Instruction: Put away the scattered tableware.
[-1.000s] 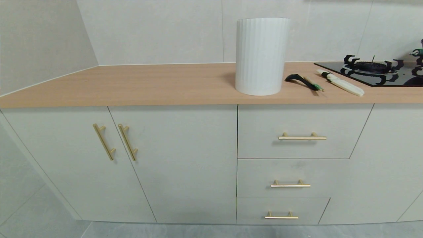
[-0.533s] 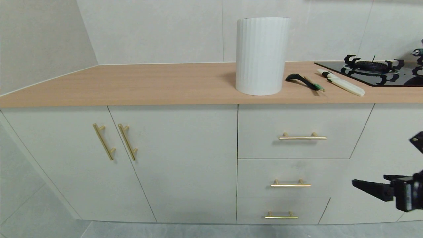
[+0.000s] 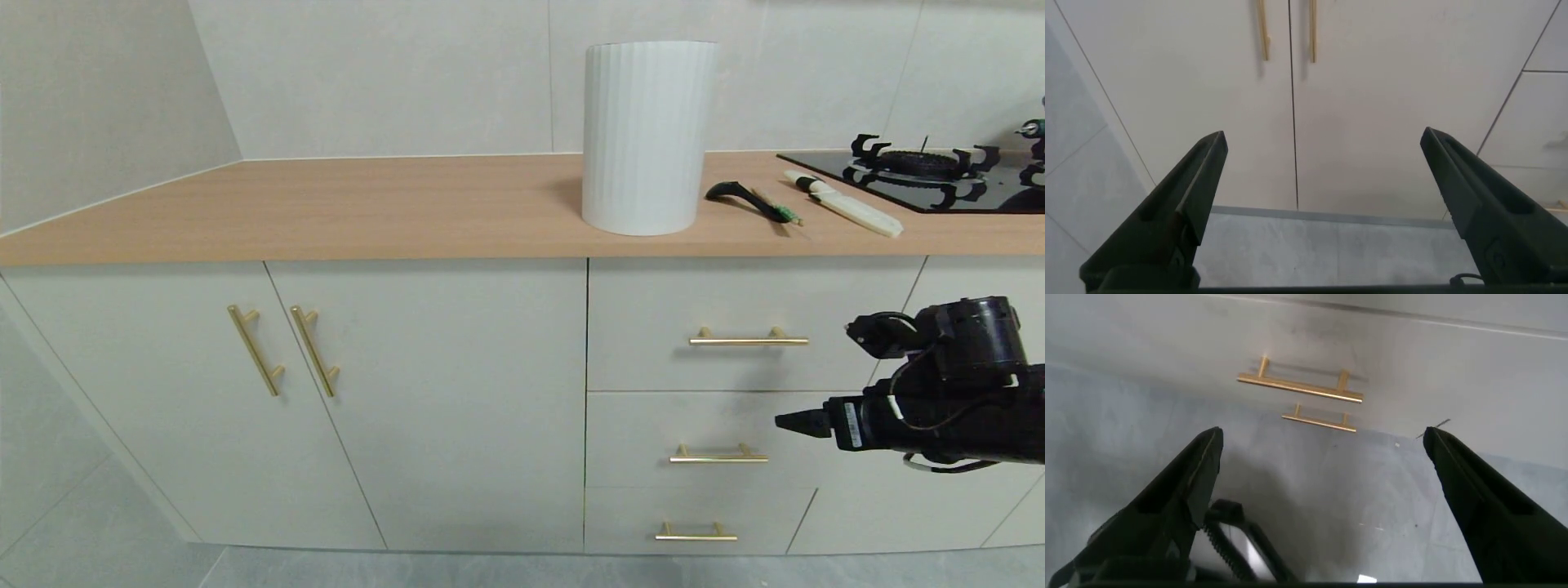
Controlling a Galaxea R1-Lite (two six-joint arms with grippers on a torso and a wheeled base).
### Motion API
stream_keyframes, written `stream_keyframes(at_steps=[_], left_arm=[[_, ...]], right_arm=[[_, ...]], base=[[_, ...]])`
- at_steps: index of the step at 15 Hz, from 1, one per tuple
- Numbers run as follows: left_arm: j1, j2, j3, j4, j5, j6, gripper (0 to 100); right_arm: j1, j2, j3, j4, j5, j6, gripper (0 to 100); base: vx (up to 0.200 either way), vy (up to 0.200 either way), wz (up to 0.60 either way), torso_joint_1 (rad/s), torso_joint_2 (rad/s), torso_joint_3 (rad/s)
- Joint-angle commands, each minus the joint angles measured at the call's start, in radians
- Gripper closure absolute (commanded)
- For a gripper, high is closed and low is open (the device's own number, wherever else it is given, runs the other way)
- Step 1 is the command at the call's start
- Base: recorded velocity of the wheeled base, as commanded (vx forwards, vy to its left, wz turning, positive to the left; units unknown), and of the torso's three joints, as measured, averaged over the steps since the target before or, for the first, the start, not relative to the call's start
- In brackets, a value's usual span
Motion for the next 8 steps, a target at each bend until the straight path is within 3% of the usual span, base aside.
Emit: stream_keyframes(at_steps=[1, 4, 8], left_arm=[[0.0, 0.0, 0.0, 0.0, 0.001, 0.0, 0], [0.0, 0.0, 0.0, 0.0, 0.001, 0.0, 0], [0.0, 0.002, 0.0, 0.0, 0.001, 0.0, 0]], right_arm=[[0.019, 0.105, 0.011, -0.034, -0.002, 0.007, 0], [0.049, 0.177, 0.033, -0.115, -0.007, 0.011, 0], [0.094, 0.298, 0.094, -0.325, -0.062, 0.019, 0]], base=[[0.0, 0.0, 0.0, 0.0, 0.0, 0.0], [0.0, 0.0, 0.0, 0.0, 0.0, 0.0], [0.0, 0.0, 0.0, 0.0, 0.0, 0.0]])
